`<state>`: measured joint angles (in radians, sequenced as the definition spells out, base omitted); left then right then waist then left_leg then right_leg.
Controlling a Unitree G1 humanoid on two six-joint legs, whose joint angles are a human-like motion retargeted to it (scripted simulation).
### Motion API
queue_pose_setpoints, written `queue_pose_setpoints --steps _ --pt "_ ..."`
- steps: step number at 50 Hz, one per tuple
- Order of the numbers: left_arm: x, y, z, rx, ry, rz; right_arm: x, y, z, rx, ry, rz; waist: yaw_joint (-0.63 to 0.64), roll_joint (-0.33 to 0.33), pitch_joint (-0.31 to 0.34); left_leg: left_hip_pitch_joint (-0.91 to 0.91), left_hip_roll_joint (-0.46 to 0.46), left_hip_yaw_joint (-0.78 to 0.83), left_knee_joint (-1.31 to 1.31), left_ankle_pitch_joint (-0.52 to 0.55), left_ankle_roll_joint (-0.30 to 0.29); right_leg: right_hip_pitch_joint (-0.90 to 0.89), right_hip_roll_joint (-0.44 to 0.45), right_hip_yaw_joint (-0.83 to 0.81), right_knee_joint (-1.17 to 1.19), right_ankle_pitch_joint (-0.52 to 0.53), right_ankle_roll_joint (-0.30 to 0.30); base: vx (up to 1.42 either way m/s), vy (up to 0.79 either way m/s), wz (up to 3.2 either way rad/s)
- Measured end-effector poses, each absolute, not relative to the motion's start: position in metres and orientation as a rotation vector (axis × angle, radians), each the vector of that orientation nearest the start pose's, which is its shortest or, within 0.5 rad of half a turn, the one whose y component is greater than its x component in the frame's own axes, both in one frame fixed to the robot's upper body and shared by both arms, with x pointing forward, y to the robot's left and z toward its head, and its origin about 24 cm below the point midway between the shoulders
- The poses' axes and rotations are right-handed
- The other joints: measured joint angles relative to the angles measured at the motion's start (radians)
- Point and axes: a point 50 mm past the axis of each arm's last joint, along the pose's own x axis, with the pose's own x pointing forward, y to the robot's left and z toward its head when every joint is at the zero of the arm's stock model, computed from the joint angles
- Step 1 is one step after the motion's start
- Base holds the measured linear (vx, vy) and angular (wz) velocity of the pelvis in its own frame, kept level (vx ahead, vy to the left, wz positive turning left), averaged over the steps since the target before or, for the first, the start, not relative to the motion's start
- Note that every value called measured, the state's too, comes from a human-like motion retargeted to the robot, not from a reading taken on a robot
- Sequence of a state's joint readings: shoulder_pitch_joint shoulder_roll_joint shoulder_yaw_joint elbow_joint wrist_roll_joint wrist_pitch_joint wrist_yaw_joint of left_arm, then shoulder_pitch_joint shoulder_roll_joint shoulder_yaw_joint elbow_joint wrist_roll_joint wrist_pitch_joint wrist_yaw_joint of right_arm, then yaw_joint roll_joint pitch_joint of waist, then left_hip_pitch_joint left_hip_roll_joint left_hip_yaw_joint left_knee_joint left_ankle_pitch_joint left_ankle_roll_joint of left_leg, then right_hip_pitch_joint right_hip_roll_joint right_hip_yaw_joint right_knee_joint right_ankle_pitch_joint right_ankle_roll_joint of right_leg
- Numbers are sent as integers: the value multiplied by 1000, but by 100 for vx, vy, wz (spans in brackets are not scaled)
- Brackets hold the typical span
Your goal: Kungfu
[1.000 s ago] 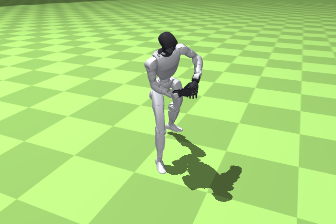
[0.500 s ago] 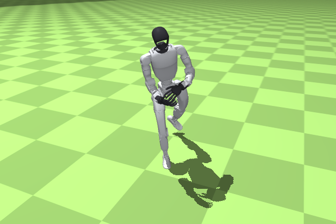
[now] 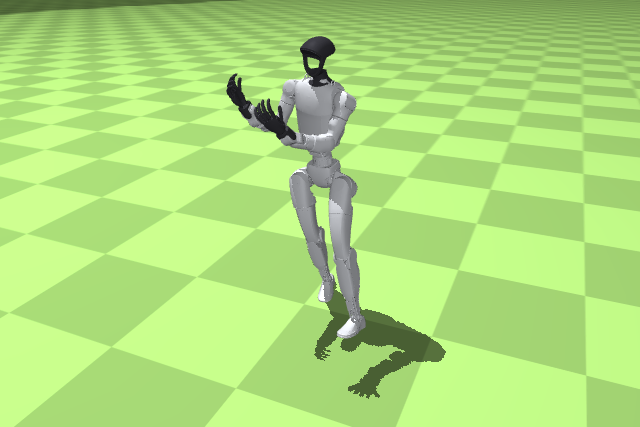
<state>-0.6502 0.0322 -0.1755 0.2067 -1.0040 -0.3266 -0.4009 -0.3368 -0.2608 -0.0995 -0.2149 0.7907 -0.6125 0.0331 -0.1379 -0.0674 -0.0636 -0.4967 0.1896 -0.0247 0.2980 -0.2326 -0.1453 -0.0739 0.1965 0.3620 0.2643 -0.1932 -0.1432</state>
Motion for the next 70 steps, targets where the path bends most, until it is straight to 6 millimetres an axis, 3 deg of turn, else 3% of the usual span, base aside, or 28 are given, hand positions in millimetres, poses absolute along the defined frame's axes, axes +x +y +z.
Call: queue_pose_setpoints --steps 5,10,13,15,18,21,27,32,37,40,43,46,49,51,53,55,56,58,60,62,65,70 --pt "315 55 192 -1029 -626 -858 225 -212 231 619 -1264 31 -25 36 15 27 80 -11 -175 -12 -24 81 36 184 23 -31 11 48 3 -212" --pt "306 37 185 -1170 -587 -960 213 -208 227 701 -1284 49 -70 81 15 44 107 79 -89 -21 52 113 18 301 51 -87 37 57 20 -176" --pt "301 31 181 -1200 -581 -978 204 -210 222 719 -1291 38 -96 130 16 37 124 88 -3 123 12 108 -11 269 72 -133 81 71 31 -146" --pt "301 38 180 -1171 -604 -970 195 -209 217 726 -1302 25 -100 129 5 -13 132 134 124 134 2 81 -72 248 80 -150 141 61 28 -158" --pt "302 51 188 -1056 -666 -972 187 -203 214 744 -1337 -24 -82 127 48 -39 154 201 237 59 25 59 -165 125 52 -127 244 31 35 -123" --pt "300 61 185 -959 -696 -936 183 -204 214 732 -1345 -62 -24 106 28 -71 152 264 337 -24 55 19 -258 -45 34 -84 327 38 23 -82" --pt "295 80 190 -837 -727 -958 182 -202 226 639 -1374 -2 131 49 -33 -145 116 286 388 -58 73 -6 -417 -493 -9 -26 324 32 14 -1" --pt "295 111 205 -647 -775 -944 191 -191 254 439 -1467 68 241 9 -40 -221 20 162 378 -17 63 71 -440 -627 -47 -48 339 19 15 155" --pt "304 162 219 -272 -764 -759 218 -182 291 97 -1500 68 428 -71 -55 -277 -93 43 323 59 41 142 -414 -752 -80 -93 325 16 5 204" --pt "317 204 228 31 -712 -548 247 -198 317 -140 -1463 -17 570 -105 -22 -267 -122 12 278 111 20 193 -384 -801 -94 -115 330 4 2 183" --pt "332 260 229 399 -583 -239 283 -215 340 -424 -1391 -100 681 -120 33 -237 -155 -19 230 156 -5 239 -359 -813 -98 -130 333 -4 3 152" --pt "330 329 212 745 -353 117 327 -225 341 -722 -1246 -206 748 -112 71 -200 -175 -45 188 192 -29 280 -341 -829 -100 -144 327 -7 4 110" --pt "295 407 186 1056 -42 452 375 -237 324 -1142 -944 -327 773 -92 89 -174 -180 -55 156 217 -51 303 -321 -834 -103 -161 320 -13 2 73" --pt "255 454 166 1233 201 662 397 -266 299 -1416 -528 -488 787 -83 97 -163 -184 -60 140 231 -65 314 -311 -840 -107 -172 317 -11 2 60" --pt "211 489 146 1345 471 838 396 -299 273 -1486 -136 -685 806 -77 109 -152 -191 -71 123 245 -76 327 -304 -852 -111 -178 321 -8 0 69" --pt "161 511 130 1355 781 916 394 -309 264 -1475 -35 -577 814 -79 116 -142 -203 -85 106 260 -84 338 -293 -858 -114 -180 325 -2 -2 72" --pt "133 520 124 -3094 -2181 -2250 396 -304 261 -1457 -90 -534 814 -79 117 -137 -206 -88 100 267 -89 342 -288 -858 -114 -182 324 2 1 50" --pt "84 529 116 -2683 -2494 -2262 395 -299 257 -1420 -213 -540 822 -76 117 -131 -203 -83 93 277 -100 344 -284 -858 -113 -189 315 -2 7 13" --pt "54 532 108 -2516 -2584 -2375 393 -293 257 -1405 -327 -574 827 -69 113 -131 -198 -74 92 283 -106 342 -285 -862 -110 -202 302 -12 9 -9" --pt "44 530 102 -2547 -2522 -2469 394 -289 250 -1423 -344 -516 825 -64 109 -132 -207 -76 92 291 -103 343 -286 -866 -109 -207 299 -9 8 14" --pt "33 530 102 -2596 -2438 -2405 392 -299 237 -1413 -233 -513 818 -69 105 -122 -227 -91 79 314 -102 352 -281 -874 -106 -198 302 2 0 38" --pt "41 528 96 -2664 -2469 -2410 393 -298 229 -1394 -212 -485 817 -71 104 -105 -226 -93 66 327 -103 359 -282 -883 -103 -189 304 1 -2 1"
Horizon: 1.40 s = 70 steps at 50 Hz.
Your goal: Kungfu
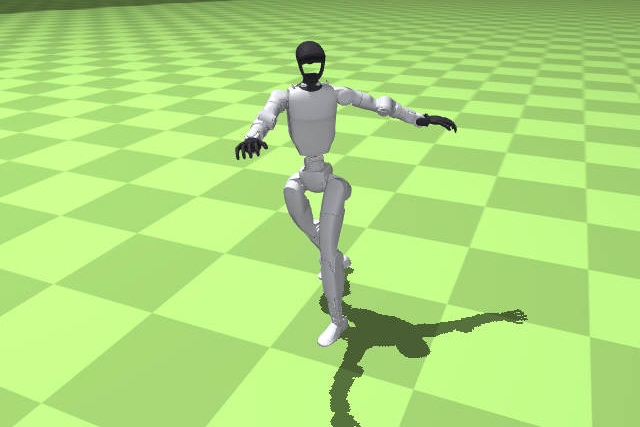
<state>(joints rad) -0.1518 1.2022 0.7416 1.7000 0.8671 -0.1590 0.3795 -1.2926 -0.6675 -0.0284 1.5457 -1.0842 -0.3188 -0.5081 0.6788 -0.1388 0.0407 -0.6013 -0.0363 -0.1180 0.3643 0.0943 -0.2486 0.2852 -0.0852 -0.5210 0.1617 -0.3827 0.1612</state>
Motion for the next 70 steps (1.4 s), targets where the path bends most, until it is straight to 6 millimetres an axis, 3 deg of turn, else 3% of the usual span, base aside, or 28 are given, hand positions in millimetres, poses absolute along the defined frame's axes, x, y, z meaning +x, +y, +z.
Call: queue_pose_setpoints --steps 4,7,9,12,16,20,24,27,29,32,35,38,43,48,52,57,60,63,65,70 --pt "88 522 100 1186 825 982 394 -296 230 -1375 -213 -489 -6 -8 0 3 2 -6 0 -6 2 -3 -2 9 4 -2 -3 2 -7 -14" --pt "140 510 123 1223 519 870 396 -294 233 -1354 -212 -482 -15 -15 0 4 6 -14 -2 -9 0 -4 0 12 6 -2 -2 5 -9 -7" --pt "180 491 144 1228 272 777 396 -295 234 -1340 -212 -492 -17 -21 0 4 12 -16 -1 -15 -2 -5 3 14 7 -2 -2 5 -8 -9" --pt "239 443 183 1194 -140 609 398 -289 238 -1328 -239 -496 -26 -30 0 1 18 -15 7 -23 -1 -8 6 20 7 -1 -1 6 -8 -15" --pt "294 349 247 1072 -661 285 403 -274 247 -1344 -305 -483 -42 -43 -2 -6 25 -19 30 -45 -1 -16 7 37 10 3 -2 6 -8 -32" --pt "312 244 295 922 -1029 -128 410 -248 254 -1354 -382 -433 -67 -46 -15 -14 40 -14 55 -73 6 -32 0 63 16 13 1 4 -4 -59" --pt "310 152 314 819 -1238 -487 416 -215 260 -1310 -458 -372 -105 -41 -28 -16 56 -6 78 -102 29 -49 -13 90 17 33 5 2 -4 -75" --pt "302 105 322 890 -1344 -629 420 -187 266 -1271 -515 -300 -142 -36 -37 -15 75 9 94 -123 53 -64 -25 115 17 55 6 0 -7 -96" --pt "300 88 324 1054 -1376 -638 420 -166 270 -1267 -556 -233 -168 -27 -43 -14 88 21 103 -140 74 -80 -36 134 16 72 8 -7 -5 -115" --pt "312 80 319 1401 -1328 -492 418 -133 274 -1304 -606 -91 -202 -12 -50 -3 113 55 112 -165 106 -109 -61 170 16 104 15 -14 -4 -137" --pt "333 89 308 1652 -1187 -306 414 -107 270 -1350 -648 47 -222 -3 -54 25 145 114 104 -188 127 -143 -89 214 17 142 19 -19 -3 -151" --pt "332 93 298 1617 -1172 -322 409 -80 258 -1342 -727 103 -234 8 -49 72 184 199 77 -203 139 -183 -121 249 25 182 16 -25 -3 -152" --pt "316 103 290 1563 -1284 -271 398 -58 254 -1196 -805 193 -264 28 -44 150 249 341 25 -211 144 -259 -173 227 49 239 11 -32 -2 -151" --pt "311 110 276 1592 -1260 -236 387 -40 248 -1144 -869 290 -319 49 -42 231 299 481 -36 -196 152 -331 -210 209 59 258 16 -42 -2 -140" --pt "306 121 268 1607 -1229 -205 378 -23 243 -1142 -907 378 -318 67 -47 315 379 646 -92 -175 124 -408 -259 93 103 175 -66 -56 -9 -211" --pt "294 131 245 1553 -1200 -181 366 -8 228 -1161 -946 493 -366 69 -25 432 409 824 -179 -120 83 -521 -309 126 179 250 -29 -57 -20 -162" --pt "291 132 223 1524 -1153 -172 362 -6 208 -1155 -939 525 -424 83 -22 482 428 890 -231 -79 61 -616 -270 206 275 237 -58 -67 -45 -105" --pt "292 125 190 1479 -1076 -223 357 -11 175 -1134 -880 565 -498 97 -22 502 450 918 -268 -37 45 -677 -230 234 361 177 -82 -52 -51 -58" --pt "291 116 160 1430 -1005 -293 352 -17 147 -1102 -821 597 -563 106 -31 498 469 909 -289 -7 27 -707 -211 225 418 137 -95 -46 -56 -3" --pt "280 74 63 1202 -785 -499 327 -47 56 -1028 -559 706 -741 143 -42 445 504 854 -327 54 6 -792 -189 192 551 45 -145 -44 -43 22"
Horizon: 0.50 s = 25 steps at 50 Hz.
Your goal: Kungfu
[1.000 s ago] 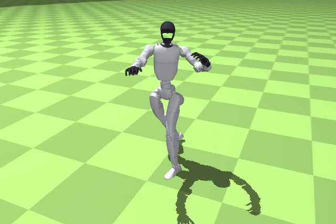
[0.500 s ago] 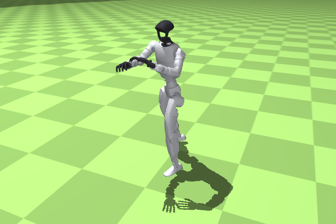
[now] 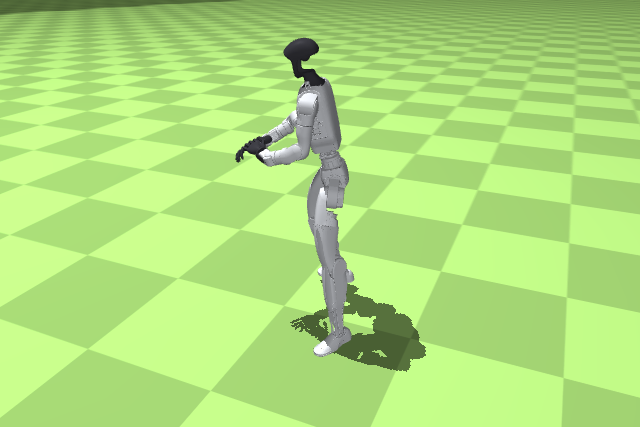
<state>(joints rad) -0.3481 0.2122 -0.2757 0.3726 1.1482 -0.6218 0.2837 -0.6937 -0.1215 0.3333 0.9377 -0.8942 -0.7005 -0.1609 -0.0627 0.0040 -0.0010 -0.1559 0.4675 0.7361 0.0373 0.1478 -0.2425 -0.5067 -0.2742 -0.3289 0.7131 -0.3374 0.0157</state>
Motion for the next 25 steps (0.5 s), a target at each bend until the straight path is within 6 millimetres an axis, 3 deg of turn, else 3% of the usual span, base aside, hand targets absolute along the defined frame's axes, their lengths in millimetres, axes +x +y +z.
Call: queue_pose_setpoints --steps 3,5,10,17,25 --pt "266 45 15 1033 -657 -612 304 -74 0 -1045 -323 755 -75 18 12 -18 12 -2 -25 33 -14 -61 18 7 71 -45 -28 -51 -36 -7" --pt "253 22 -6 921 -600 -711 289 -94 -30 -1040 -157 749 -104 24 39 -30 9 -6 -44 54 -19 -91 16 6 110 -72 -44 -60 -22 4" --pt "231 -6 -28 793 -497 -1020 255 -120 -73 -893 140 710 -173 37 103 -97 0 -58 -60 83 -19 -162 5 -6 183 -117 -68 -53 -21 25" --pt "220 -17 -34 825 -454 -1224 235 -125 -86 -676 230 548 -171 57 152 -74 32 -46 -53 67 -15 -186 54 -2 218 -142 -112 -21 -13 -27" --pt "216 -24 -29 841 -480 -1336 234 -137 -82 -527 253 464 -182 80 146 -78 6 -49 -56 75 -19 -207 31 15 252 -152 -114 -3 8 8"
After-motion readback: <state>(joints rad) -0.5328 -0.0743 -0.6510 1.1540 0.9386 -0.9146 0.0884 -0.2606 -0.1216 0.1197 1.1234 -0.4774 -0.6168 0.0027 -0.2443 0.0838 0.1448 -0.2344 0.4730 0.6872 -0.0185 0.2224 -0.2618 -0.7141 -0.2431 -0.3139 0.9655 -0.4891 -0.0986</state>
